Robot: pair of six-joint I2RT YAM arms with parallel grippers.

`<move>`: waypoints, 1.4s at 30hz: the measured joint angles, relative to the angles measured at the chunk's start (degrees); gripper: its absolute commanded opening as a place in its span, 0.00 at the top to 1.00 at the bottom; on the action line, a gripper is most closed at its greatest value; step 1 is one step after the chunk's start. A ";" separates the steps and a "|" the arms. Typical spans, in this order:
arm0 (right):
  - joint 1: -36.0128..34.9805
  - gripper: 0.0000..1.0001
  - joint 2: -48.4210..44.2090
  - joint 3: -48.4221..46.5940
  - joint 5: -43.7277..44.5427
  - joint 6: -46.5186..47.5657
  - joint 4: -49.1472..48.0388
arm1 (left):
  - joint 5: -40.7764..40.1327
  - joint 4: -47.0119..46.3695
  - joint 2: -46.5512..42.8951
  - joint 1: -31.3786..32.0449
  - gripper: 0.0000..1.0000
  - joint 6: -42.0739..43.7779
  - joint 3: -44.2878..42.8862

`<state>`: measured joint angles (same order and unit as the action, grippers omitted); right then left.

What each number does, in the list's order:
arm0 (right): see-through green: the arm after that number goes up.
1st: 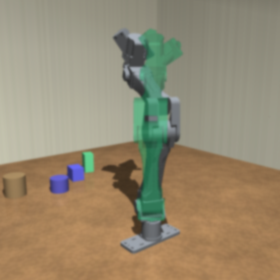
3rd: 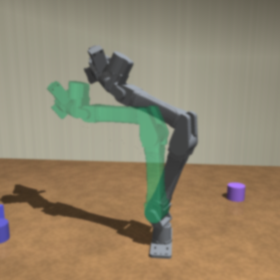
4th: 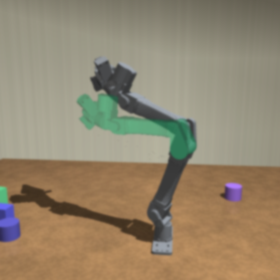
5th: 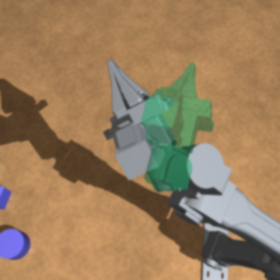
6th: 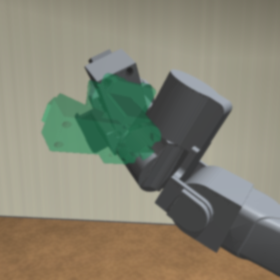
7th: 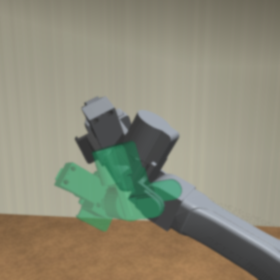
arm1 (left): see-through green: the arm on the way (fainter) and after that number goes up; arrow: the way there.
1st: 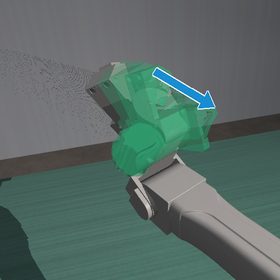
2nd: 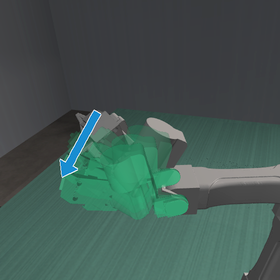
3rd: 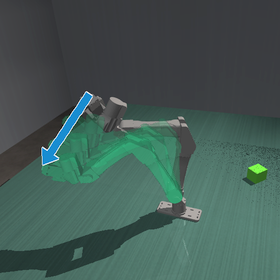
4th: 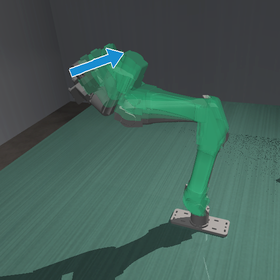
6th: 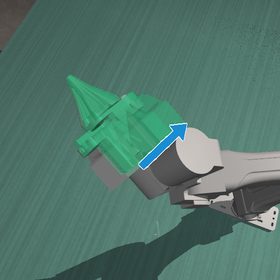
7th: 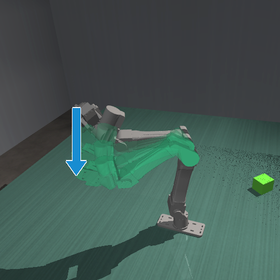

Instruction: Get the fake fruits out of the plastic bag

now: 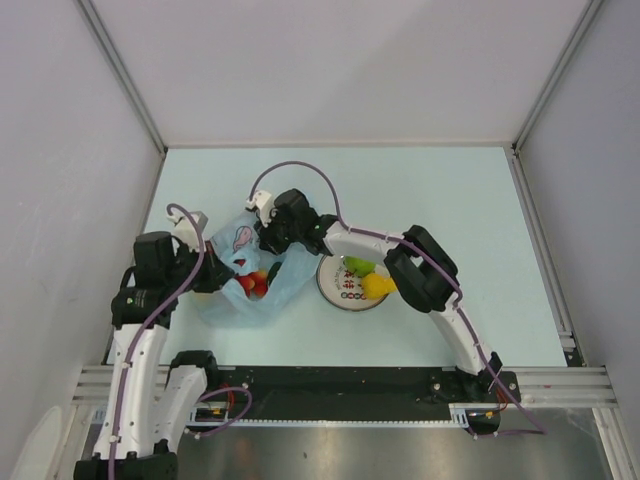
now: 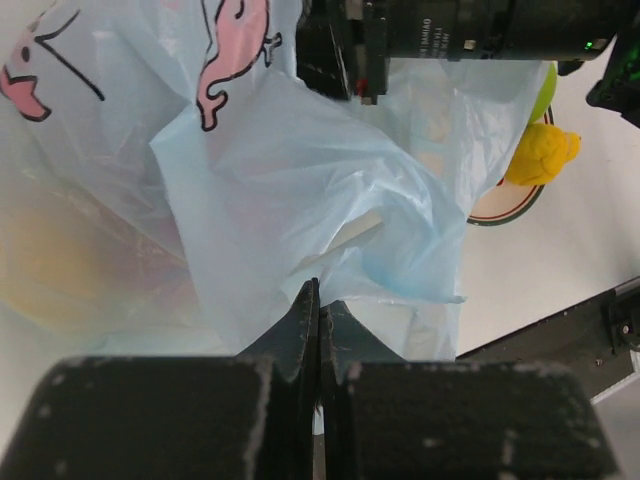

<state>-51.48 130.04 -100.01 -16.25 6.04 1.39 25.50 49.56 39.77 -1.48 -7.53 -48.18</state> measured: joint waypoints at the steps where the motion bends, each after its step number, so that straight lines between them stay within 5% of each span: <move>1: 0.09 0.53 -0.22 0.00 -0.22 -0.72 0.22 | 0.24 -0.28 -0.02 -0.72 1.00 -0.11 0.13; 4: 0.15 0.27 -0.42 0.00 -1.20 -3.08 0.22 | 0.44 -0.83 -0.04 -2.64 0.99 -0.13 0.11; 7: 0.11 0.12 -0.17 -0.15 -2.80 -6.58 0.02 | 0.22 -0.39 0.17 -3.89 1.00 0.00 -0.42; 13: -0.76 0.04 3.65 -5.68 -4.26 -11.85 -1.81 | 0.00 0.20 0.94 -4.59 1.00 0.48 -1.46; 20: -1.64 0.11 11.32 -13.38 -3.91 -15.76 -4.31 | -0.02 0.81 2.71 -6.64 1.00 0.55 -1.46; 24: -1.66 0.40 12.39 -13.49 -3.82 -15.17 -4.31 | 0.00 1.05 2.95 -7.02 1.00 0.61 -1.46; 29: -0.70 0.51 10.95 -10.56 -4.09 -14.05 -4.04 | 0.26 0.44 2.99 -7.74 1.00 0.44 -1.46; 35: 2.08 0.59 2.67 -5.66 -9.86 -9.70 1.92 | 1.03 -3.26 4.61 -7.87 1.00 -0.28 -1.46; 42: 2.75 0.60 -18.05 1.88 -16.63 -2.67 5.68 | 2.34 -10.64 6.95 -7.98 1.00 -3.21 -1.44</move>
<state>-48.73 111.98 -98.13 -32.88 3.38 7.07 27.83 38.92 46.72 -9.45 -10.74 -49.63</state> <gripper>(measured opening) 0.399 0.005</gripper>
